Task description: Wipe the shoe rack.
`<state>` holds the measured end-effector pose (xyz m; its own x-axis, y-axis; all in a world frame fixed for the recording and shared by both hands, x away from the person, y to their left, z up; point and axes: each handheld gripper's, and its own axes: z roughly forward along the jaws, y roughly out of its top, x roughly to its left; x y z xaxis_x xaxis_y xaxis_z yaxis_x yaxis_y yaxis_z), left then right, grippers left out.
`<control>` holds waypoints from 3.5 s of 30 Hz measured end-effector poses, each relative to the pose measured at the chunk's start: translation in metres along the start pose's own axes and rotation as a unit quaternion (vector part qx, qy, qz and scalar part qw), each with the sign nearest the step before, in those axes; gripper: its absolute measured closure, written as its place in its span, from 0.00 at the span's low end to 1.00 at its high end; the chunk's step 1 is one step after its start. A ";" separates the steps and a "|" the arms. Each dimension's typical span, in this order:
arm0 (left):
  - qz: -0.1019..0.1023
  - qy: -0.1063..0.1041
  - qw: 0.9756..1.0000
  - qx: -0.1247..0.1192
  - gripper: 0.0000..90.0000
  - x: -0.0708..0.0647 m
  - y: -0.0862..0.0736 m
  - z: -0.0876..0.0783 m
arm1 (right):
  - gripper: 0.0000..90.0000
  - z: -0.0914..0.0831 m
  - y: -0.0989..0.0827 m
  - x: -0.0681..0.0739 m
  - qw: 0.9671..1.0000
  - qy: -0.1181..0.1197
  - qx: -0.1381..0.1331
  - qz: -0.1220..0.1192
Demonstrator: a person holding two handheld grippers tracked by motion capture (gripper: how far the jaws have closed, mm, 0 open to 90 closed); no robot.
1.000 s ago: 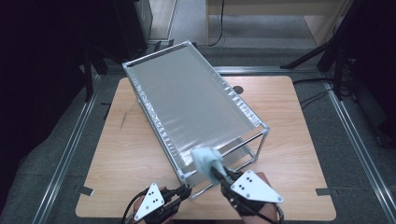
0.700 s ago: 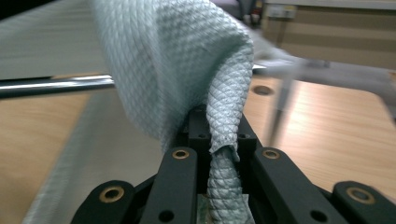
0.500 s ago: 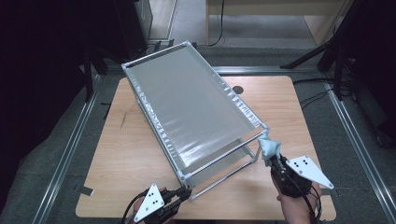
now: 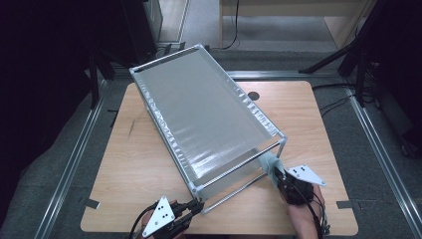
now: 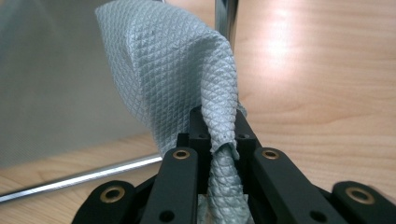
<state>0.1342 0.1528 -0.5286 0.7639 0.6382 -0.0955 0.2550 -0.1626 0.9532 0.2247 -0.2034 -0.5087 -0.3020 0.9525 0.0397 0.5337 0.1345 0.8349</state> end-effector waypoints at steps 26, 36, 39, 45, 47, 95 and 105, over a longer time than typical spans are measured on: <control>0.000 0.000 1.000 -0.002 0.91 0.000 0.000 0.002 | 0.93 0.036 -0.021 0.081 0.988 0.100 0.055 -0.109; 0.002 0.001 1.000 -0.001 0.91 0.000 0.000 0.003 | 0.93 0.030 -0.035 0.147 0.963 0.221 0.067 -0.137; 0.002 0.001 1.000 -0.001 0.91 0.000 0.000 0.003 | 0.93 0.027 -0.032 0.142 0.966 0.192 0.066 -0.164; 0.001 0.001 1.000 -0.002 0.91 0.000 0.000 0.002 | 0.93 0.024 -0.024 0.085 0.981 0.125 0.071 -0.128; 0.002 0.001 1.000 -0.001 0.91 0.000 0.000 0.002 | 0.92 0.024 -0.023 0.067 0.985 0.091 0.074 -0.128; 0.005 0.006 1.000 -0.002 0.91 0.001 0.000 0.001 | 0.80 -0.019 -0.022 -0.077 0.991 -0.108 0.025 0.071; 0.004 0.009 1.000 -0.002 0.91 0.003 0.000 0.001 | 0.57 -0.039 0.012 -0.032 0.997 -0.015 -0.075 0.011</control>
<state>0.1370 0.1537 -0.5288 0.7545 0.6510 -0.0831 0.2475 -0.1650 0.9547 0.2100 -0.2427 -0.4784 -0.2664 0.9628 0.0448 0.4159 0.0729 0.9065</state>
